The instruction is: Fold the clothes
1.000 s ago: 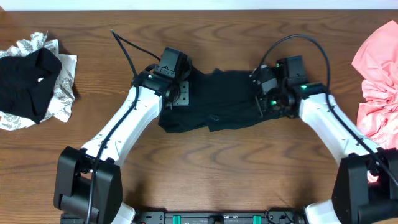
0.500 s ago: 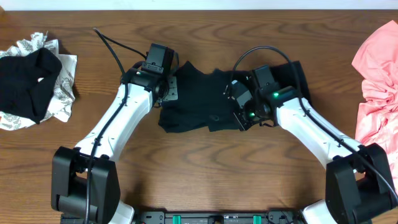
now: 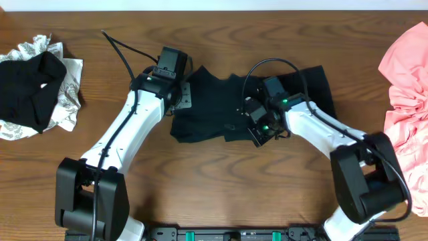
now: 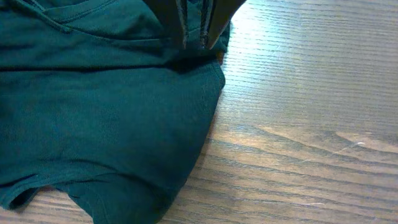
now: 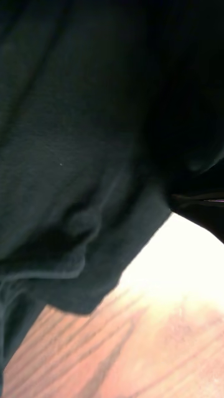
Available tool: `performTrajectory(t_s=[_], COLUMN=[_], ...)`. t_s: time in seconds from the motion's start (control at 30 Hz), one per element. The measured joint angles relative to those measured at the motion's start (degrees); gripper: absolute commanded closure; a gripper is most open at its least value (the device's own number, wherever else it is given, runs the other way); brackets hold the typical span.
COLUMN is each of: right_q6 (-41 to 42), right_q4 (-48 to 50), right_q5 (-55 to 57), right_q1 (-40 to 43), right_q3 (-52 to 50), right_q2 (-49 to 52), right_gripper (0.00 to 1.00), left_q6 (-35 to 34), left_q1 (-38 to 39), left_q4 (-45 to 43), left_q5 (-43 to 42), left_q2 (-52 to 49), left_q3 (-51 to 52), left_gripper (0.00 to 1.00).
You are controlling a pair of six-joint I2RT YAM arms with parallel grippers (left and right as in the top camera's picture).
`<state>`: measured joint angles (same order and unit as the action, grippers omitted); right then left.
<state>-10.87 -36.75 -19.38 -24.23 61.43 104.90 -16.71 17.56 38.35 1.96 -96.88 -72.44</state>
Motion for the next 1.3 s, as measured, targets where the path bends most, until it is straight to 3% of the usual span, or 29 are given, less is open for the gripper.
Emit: performTrajectory(t_s=[0.3,0.8,1.3], right_q6=[-0.17,0.76,3.34], right_q4=[4.74,5.57,8.55], right_q5=[0.09,-1.97,2.93], right_q1=[-0.02,0.00,0.00], right_q3=[0.00,0.02,0.02], right_q2=[0.50,0.50,0.50], right_gripper=[0.99,0.99,0.99], left_q6=[0.00,0.02,0.02], left_q1=[0.00,0.00,0.00], left_q4=[-0.02,0.00,0.24], left_q5=[0.02,0.00,0.00], left_q2=[0.00,0.00,0.00], left_q3=[0.00,0.00,0.00], left_gripper=[0.83,0.83,0.83])
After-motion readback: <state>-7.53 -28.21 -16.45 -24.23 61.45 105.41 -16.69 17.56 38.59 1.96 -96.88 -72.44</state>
